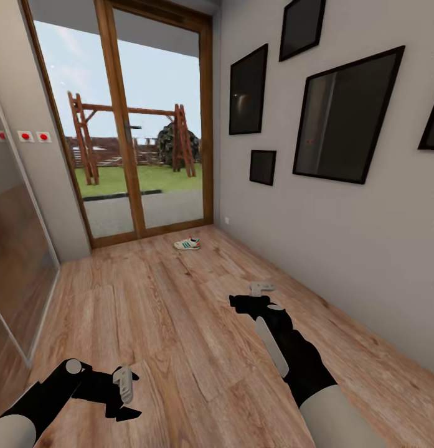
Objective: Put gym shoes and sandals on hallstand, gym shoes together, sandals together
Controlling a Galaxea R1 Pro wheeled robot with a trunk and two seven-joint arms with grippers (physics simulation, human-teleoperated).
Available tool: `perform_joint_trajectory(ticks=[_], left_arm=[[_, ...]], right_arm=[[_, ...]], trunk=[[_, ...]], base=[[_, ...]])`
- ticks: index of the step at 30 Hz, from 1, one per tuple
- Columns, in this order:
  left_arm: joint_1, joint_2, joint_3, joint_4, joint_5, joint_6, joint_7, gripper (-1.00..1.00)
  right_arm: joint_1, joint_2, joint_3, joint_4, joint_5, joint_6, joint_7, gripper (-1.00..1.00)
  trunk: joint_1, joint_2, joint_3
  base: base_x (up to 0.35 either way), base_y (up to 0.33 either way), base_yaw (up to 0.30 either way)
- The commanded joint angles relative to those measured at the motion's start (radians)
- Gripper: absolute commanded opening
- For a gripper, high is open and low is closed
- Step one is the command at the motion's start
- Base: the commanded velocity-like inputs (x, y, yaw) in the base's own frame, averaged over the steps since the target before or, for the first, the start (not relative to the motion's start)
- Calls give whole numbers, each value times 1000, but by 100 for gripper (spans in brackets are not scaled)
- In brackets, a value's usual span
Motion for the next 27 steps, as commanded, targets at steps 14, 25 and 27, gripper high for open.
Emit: perform_joint_trajectory(ticks=[14, 25, 27], left_arm=[[0, -5, 3, 0, -3, -3, 3, 100], [0, -13, -2, 0, -4, -4, 7, 100], [0, -14, -3, 0, -4, -4, 6, 100]], right_arm=[[-1, 0, 3, -1, -10, 3, -10, 100], [-1, 0, 4, -1, -10, 3, -10, 100], [-1, 0, 3, -1, -10, 3, -10, 100]], trunk=[[0, 0, -1], [4, -3, -45], [5, -3, -56]], base=[[0, 0, -24], [0, 0, 0], [0, 0, 0]])
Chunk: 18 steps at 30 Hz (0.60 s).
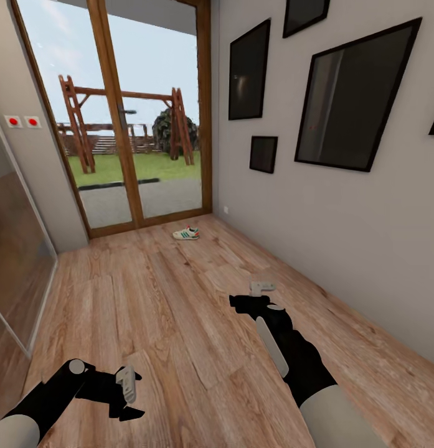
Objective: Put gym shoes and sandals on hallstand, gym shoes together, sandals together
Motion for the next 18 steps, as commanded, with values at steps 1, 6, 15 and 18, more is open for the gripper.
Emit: perform_joint_trajectory(ticks=[1, 6, 15, 18], left_arm=[[0, 0, -3, -1, -4, -7, 0, 100], [0, -5, -4, -2, -5, -7, -1, 100], [0, -13, -4, -1, -6, -7, -1, 100], [0, -14, -4, 0, -6, -7, -1, 100]], right_arm=[[-1, 0, 2, -1, -10, 3, -10, 100], [0, 0, 1, -1, -10, 3, -10, 100], [0, 0, 1, -1, -10, 3, -10, 100], [-1, 0, 1, -1, -10, 3, -10, 100]], trunk=[[0, -1, -7], [2, -2, -34], [6, -4, -84], [8, -5, -100]], base=[[0, 0, 0], [0, 0, 0], [0, 0, 0], [0, 0, 0]])
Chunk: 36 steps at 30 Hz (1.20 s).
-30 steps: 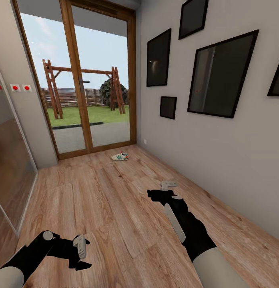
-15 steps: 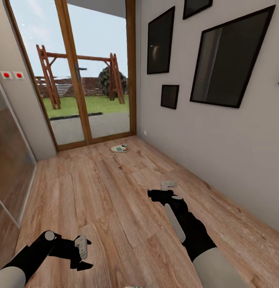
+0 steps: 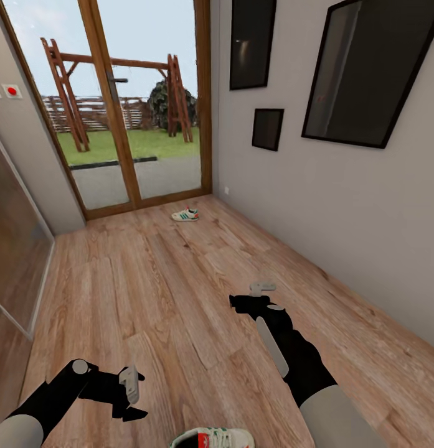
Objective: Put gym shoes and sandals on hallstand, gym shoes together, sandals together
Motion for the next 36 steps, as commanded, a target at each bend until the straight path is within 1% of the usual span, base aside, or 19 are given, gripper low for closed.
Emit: perform_joint_trajectory(ticks=[1, 18, 25, 31, 36], left_arm=[[0, 1, -2, -1, -4, -7, 0, 100], [0, -1, 0, -6, -7, -7, -1, 100], [-2, 0, 2, -9, -7, -7, 1, 100], [-7, -14, 2, -9, -7, -7, 13, 100], [-12, -27, 3, -10, -7, -7, 43, 100]], right_arm=[[-1, 0, 2, -1, -10, 3, -10, 100], [0, 0, 2, -1, -10, 3, -10, 100], [-1, 0, 2, -1, -10, 3, -10, 100], [-1, 0, 2, -1, -10, 3, -10, 100], [0, 0, 2, -1, -10, 3, -10, 100]], trunk=[[0, -1, -7], [8, -5, -100], [11, -6, -139], [14, -8, -172], [16, -9, -199]], base=[[0, 0, 0], [0, 0, -1], [0, 0, -76], [0, 0, -121], [0, 0, -125]])
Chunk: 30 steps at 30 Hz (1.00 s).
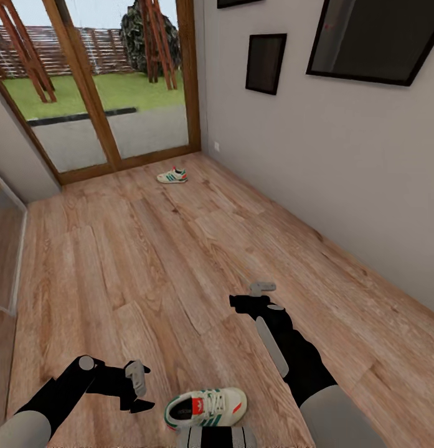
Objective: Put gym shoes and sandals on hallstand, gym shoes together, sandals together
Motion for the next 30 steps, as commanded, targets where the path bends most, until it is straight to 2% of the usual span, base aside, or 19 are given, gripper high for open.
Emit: perform_joint_trajectory(ticks=[1, 6, 18, 24, 30], left_arm=[[-5, -5, -2, -2, -5, -7, 9, 100], [-38, -16, -2, -1, -5, -7, 23, 100], [-48, -14, -2, 5, -5, -7, 26, 100], [-48, -14, -2, 6, -5, -7, 26, 100], [-48, -14, -2, 6, -5, -7, 26, 100]], right_arm=[[-1, 0, 2, -1, -10, 3, -10, 100], [0, 0, 2, -1, -10, 3, -10, 100], [-1, 0, 2, -1, -10, 3, -10, 100], [-1, 0, 2, -1, -10, 3, -10, 100], [-1, 0, 1, -4, -10, 4, -10, 100]], trunk=[[0, -1, -6], [2, -2, -34], [8, -5, -94], [8, -5, -100], [11, -6, -129]], base=[[0, 0, -126], [0, 0, -126], [0, 0, -101], [0, 0, -14], [0, 0, -1]])
